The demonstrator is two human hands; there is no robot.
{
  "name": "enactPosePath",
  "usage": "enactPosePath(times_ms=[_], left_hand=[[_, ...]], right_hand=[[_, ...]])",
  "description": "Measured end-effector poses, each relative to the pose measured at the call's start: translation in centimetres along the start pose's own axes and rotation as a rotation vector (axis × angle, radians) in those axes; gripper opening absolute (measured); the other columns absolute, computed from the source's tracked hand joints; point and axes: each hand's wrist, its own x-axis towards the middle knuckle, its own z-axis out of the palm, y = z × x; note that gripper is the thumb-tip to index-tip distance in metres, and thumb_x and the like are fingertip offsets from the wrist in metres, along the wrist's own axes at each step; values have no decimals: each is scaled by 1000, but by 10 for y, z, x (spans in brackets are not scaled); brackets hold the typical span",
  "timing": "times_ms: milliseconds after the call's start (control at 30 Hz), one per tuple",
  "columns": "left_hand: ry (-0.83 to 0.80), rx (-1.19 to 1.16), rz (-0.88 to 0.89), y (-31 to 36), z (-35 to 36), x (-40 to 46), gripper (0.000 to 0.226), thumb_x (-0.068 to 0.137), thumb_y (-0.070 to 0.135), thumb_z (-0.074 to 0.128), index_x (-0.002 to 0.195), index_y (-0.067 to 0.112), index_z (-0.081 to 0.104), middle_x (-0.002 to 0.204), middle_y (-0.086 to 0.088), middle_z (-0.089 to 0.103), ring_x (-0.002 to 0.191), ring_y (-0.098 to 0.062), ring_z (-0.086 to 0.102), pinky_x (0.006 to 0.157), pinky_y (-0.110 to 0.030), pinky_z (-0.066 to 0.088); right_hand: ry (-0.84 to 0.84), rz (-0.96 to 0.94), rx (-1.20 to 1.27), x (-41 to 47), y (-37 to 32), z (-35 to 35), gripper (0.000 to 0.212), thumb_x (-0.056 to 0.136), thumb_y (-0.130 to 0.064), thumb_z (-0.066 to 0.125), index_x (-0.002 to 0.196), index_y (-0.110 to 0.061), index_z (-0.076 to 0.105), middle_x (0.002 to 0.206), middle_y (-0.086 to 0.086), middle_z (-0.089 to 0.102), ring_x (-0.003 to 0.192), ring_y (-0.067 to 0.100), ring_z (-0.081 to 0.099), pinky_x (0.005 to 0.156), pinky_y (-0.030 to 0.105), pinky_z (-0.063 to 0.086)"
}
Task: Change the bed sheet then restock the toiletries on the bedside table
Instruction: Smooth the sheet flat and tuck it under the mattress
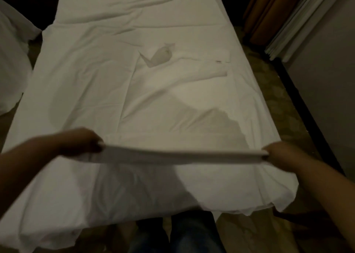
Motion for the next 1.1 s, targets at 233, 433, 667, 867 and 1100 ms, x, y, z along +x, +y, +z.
enactPosePath(times_ms=[233, 433, 667, 867, 1100], left_hand=[[341, -50, -186, -48, -150, 82, 37, 95, 33, 52, 123, 10, 60, 128, -13, 58, 117, -29, 51, 98, -31, 36], [444, -151, -366, -77, -196, 186, 48, 87, 45, 60, 123, 14, 61, 133, -14, 54, 122, -35, 47, 103, -42, 37], [674, -15, -454, -71, -246, 287, 32, 95, 37, 51, 120, 21, 63, 129, -16, 55, 121, -38, 45, 110, -47, 22], [660, -231, -366, -9, -187, 324, 64, 98, 34, 43, 151, 15, 15, 159, -10, 8, 146, -27, 8, 113, -53, 7], [407, -59, 73, 94, -24, 328, 55, 92, 49, 27, 135, 20, 43, 142, -7, 48, 132, -29, 32, 84, -65, 43]], right_hand=[[348, 56, 125, 84, 19, -132, 27, 96, -28, 48, 109, -13, 65, 117, 15, 60, 105, 33, 55, 88, 34, 45], [434, 49, 123, 200, 24, -180, 23, 95, -21, 45, 100, -10, 64, 108, 16, 62, 98, 34, 56, 79, 34, 46], [440, 151, 63, 329, 34, -196, 19, 95, -14, 46, 102, -7, 62, 110, 16, 61, 99, 36, 56, 81, 34, 46], [411, 119, 261, 360, -22, -155, 61, 95, -25, 49, 149, -15, 24, 157, 10, 15, 142, 28, 20, 112, 45, 17], [539, -405, 187, 341, -165, -28, 55, 79, -37, 37, 132, -23, 39, 139, 7, 51, 129, 27, 34, 101, 51, 32]])
